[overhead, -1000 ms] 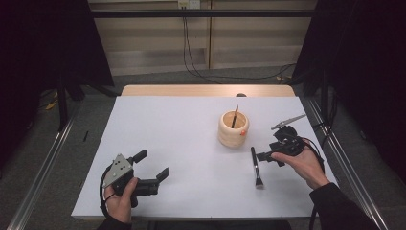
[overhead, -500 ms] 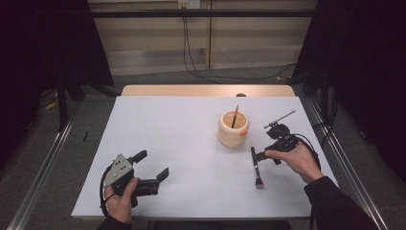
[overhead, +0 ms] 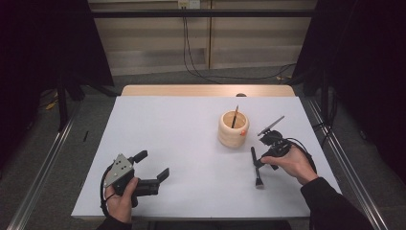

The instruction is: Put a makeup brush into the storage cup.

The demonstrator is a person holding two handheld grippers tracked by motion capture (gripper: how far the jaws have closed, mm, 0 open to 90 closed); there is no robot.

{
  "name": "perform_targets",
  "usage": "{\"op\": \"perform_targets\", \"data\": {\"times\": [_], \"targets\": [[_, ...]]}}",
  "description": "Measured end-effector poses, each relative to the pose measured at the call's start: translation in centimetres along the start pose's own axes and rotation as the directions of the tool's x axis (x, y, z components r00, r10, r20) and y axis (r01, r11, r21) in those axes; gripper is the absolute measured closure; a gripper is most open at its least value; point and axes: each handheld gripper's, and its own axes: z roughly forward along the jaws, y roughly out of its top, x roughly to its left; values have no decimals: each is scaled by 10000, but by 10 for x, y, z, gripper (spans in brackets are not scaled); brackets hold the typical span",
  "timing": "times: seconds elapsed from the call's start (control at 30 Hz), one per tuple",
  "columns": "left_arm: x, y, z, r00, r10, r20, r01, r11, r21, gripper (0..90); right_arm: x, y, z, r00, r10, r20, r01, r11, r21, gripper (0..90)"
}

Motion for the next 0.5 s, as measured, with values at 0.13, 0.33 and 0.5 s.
{"op": "perform_targets", "data": {"times": [0.13,0.33,0.5], "targets": [[0,0,0,10000,-17,-7,17,10000,-1,12,-1,0,4,10000,-94,0,94,9999,-42,599],[0,0,0,10000,-6,65,6,10000,-6,13,4,2,9,9999,-11,122,6,9994,360,609],[1,0,0,10000,26,73,-26,10000,14,14,4,4,15,9997,72,254,-85,9988,491,648]]}}
